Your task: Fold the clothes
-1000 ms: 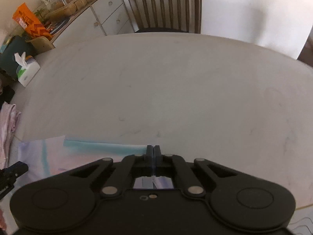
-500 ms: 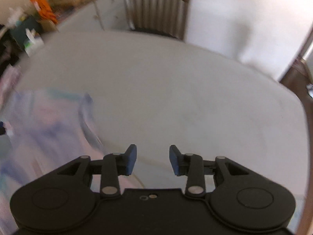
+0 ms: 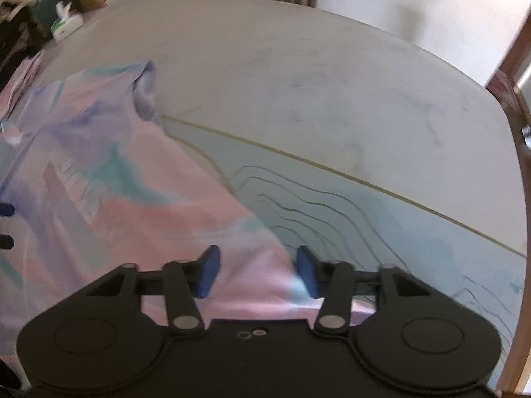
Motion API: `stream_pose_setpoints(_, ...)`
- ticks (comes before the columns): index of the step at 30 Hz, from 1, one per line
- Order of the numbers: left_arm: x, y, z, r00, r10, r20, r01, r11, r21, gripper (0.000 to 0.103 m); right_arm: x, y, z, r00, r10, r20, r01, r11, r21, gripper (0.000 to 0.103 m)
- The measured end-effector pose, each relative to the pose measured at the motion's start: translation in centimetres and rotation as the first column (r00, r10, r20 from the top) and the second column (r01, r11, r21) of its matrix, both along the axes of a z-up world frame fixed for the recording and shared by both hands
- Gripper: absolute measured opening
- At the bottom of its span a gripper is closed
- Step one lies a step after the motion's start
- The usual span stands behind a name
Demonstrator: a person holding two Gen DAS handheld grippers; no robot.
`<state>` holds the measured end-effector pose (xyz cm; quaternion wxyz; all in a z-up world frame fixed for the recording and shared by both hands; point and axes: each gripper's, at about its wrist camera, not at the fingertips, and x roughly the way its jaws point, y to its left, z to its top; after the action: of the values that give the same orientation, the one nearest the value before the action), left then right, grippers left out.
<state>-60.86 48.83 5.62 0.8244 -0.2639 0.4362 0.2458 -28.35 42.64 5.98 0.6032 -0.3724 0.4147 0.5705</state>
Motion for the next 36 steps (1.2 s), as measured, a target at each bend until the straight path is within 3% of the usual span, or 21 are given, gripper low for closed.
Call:
stream_pose_setpoints(6, 0.1, 0.0, 0.1, 1.0, 0.012, -0.012, -0.012, 1.0, 0.01, 0.052, -2.5, -2.0, 2.1, 0.987, 0.124, 0.106, -0.134, 0.987, 0.092, 0.103)
stream_pose_setpoints(10, -0.1, 0.2, 0.3, 0.999, 0.032, -0.004, -0.032, 0.999, 0.009, 0.052, -7.5, -4.7, 3.7, 0.932, 0.288, 0.22, -0.317, 0.942, 0.11, 0.103)
stream_pose_setpoints(12, -0.2, 0.2, 0.4, 0.999, 0.039, -0.001, -0.039, 0.999, 0.008, 0.052, -10.1, -5.7, 3.3, 0.906, 0.356, 0.229, -0.385, 0.918, 0.098, 0.103)
stream_pose_setpoints(17, -0.1, 0.1, 0.5, 0.999, 0.041, -0.001, -0.041, 0.999, 0.008, 0.052, -13.8, -6.1, 0.1, 0.879, 0.424, 0.217, -0.441, 0.897, 0.034, 0.103)
stream_pose_setpoints(21, -0.2, 0.2, 0.1, 0.999, 0.046, -0.007, -0.046, 0.999, 0.001, 0.052, -13.5, -5.2, 0.3, 0.885, 0.433, 0.169, -0.443, 0.896, 0.02, 0.103)
stream_pose_setpoints(24, -0.4, 0.2, -0.3, 0.998, 0.058, -0.01, -0.058, 0.998, -0.006, 0.052, -10.8, -4.1, 3.2, 0.923, 0.376, 0.086, -0.382, 0.921, 0.076, 0.103)
stream_pose_setpoints(27, -0.7, 0.1, -0.5, 0.998, 0.065, -0.003, -0.065, 0.998, -0.007, 0.051, -7.6, -1.3, 5.2, 0.966, 0.256, 0.028, -0.258, 0.957, 0.134, 0.103)
stream_pose_setpoints(31, -0.8, 0.1, -0.6, 0.997, 0.079, 0.003, -0.079, 0.997, -0.014, 0.051, -4.9, 2.7, 4.1, 0.991, 0.137, -0.005, -0.135, 0.982, 0.133, 0.103)
stream_pose_setpoints(34, -0.6, 0.2, -0.6, 0.997, 0.083, 0.004, -0.083, 0.996, -0.016, 0.051, -5.2, 4.0, 2.5, 0.992, 0.116, -0.056, -0.109, 0.987, 0.116, 0.103)
stream_pose_setpoints(36, -0.6, 0.3, -0.6, 0.996, 0.088, 0.007, -0.087, 0.996, -0.019, 0.051, -6.2, 4.6, 1.3, 0.99, 0.134, -0.045, -0.129, 0.987, 0.1, 0.103)
